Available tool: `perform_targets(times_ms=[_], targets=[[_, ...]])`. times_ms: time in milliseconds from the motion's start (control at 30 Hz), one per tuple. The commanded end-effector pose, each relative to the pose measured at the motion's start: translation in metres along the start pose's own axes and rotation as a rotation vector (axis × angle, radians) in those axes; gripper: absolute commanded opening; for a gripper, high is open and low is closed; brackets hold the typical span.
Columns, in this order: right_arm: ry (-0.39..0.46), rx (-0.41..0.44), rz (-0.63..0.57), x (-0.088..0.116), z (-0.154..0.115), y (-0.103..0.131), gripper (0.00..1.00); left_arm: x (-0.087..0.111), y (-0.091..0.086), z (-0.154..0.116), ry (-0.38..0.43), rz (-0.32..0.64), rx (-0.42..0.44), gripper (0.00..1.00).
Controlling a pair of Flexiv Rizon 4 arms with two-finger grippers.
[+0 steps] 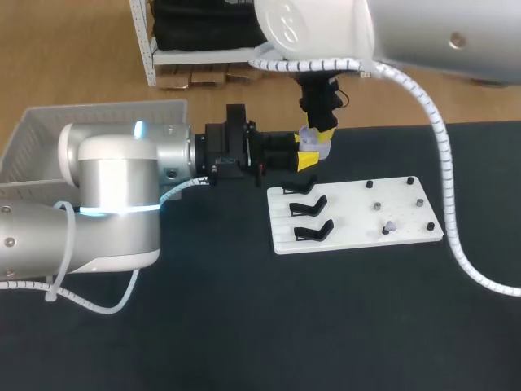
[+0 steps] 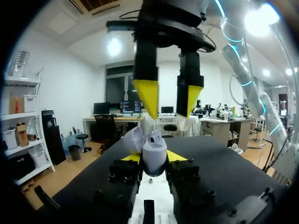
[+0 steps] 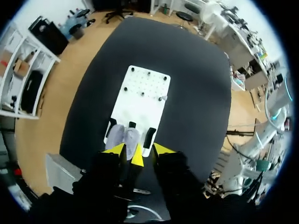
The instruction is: Pick up each earbud case from the left stands, insert the matching earbuds, close the lid, and place the case in the box.
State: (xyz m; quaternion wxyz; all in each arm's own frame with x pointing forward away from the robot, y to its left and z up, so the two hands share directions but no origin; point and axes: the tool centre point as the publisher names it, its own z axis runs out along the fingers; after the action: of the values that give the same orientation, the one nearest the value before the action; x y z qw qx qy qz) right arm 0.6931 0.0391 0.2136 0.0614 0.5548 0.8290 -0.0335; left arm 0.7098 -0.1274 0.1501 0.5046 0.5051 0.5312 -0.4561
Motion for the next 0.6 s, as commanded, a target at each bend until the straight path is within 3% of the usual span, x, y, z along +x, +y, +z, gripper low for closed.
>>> perform_targets(times_ms=[33,100,133,167,400,600], targets=[[0.03,-0.155,-0.063,-0.008,0.005,-0.038,0.31,0.001,-0.002,0.0,-0.008,0.005,-0.008,0.0],[0.044,-0.185,-0.112,-0.008,0.003,-0.045,0.41,0.001,-0.002,0.0,-0.008,0.005,-0.008,0.0],[0.037,-0.191,-0.129,-0.008,0.003,-0.047,0.55,0.001,-0.002,0.0,-0.008,0.005,-0.008,0.0],[0.038,-0.2,-0.157,-0.008,0.002,-0.05,1.0,0.001,-0.002,0.0,-0.008,0.005,-0.008,0.0],[0.056,-0.223,-0.353,-0.006,-0.008,-0.066,1.0,0.001,-0.002,0.0,-0.008,0.005,-0.008,0.0],[0.056,-0.223,-0.353,-0.006,-0.008,-0.066,1.0,0.001,-0.002,0.0,-0.008,0.005,-0.008,0.0]])
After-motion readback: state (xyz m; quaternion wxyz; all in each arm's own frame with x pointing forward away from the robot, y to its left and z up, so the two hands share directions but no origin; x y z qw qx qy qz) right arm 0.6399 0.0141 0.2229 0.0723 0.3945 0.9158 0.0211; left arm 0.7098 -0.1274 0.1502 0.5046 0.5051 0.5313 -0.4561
